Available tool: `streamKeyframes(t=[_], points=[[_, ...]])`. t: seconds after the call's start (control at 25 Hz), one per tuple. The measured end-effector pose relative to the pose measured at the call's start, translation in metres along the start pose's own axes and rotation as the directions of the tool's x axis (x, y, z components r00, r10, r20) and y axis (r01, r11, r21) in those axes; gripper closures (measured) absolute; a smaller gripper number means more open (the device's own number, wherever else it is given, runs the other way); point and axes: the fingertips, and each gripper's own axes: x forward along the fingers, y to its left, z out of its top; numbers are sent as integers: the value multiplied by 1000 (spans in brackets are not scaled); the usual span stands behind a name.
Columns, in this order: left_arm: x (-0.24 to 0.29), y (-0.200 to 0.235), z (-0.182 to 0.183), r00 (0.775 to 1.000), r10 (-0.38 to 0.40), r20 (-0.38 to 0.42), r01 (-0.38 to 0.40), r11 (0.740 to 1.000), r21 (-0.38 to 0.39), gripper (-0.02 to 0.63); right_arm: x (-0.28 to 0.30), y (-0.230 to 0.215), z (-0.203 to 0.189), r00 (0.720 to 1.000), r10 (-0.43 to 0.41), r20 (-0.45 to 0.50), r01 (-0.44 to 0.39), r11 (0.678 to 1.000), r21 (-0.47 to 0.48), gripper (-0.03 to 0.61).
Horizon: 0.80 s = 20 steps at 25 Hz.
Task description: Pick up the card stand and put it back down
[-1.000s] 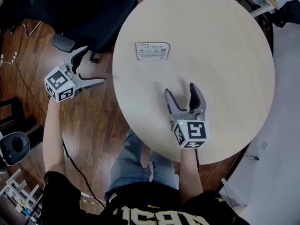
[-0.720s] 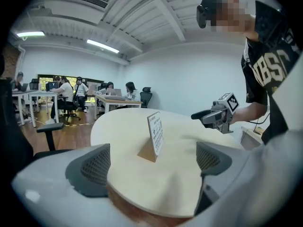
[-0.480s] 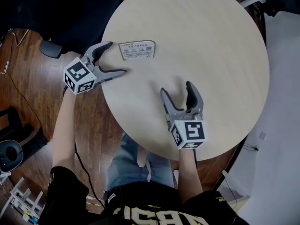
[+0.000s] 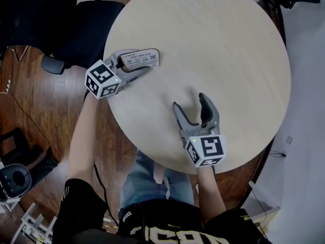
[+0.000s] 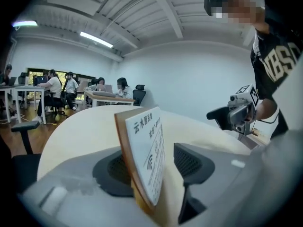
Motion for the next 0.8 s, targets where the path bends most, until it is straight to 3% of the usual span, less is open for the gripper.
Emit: streamKeyframes(t=[0.08,0.2,0.36,0.48,0.64,0.8], points=[[4,0,3,1000,-13,21,14,1000,-23,505,-4,-3,1,1000,-13,0,13,1000,10,216],[6,-5,4,999,-47,15,48,998,-38,579,-13,-1,9,999,-26,20,26,999,24,216],[7,-17,10,996,-90,-9,89,995,-54,598,-26,-1,26,998,-40,43,39,999,28,216],[2,-31,33,989,-142,30,144,986,-79,598,-33,2,44,997,-40,71,37,998,46,216],[-21,-59,84,976,-214,42,216,975,-57,598,-42,18,82,992,-22,125,17,999,41,216],[-61,-85,150,975,-204,84,211,974,-79,598,-68,42,130,981,36,193,-51,996,73,218]])
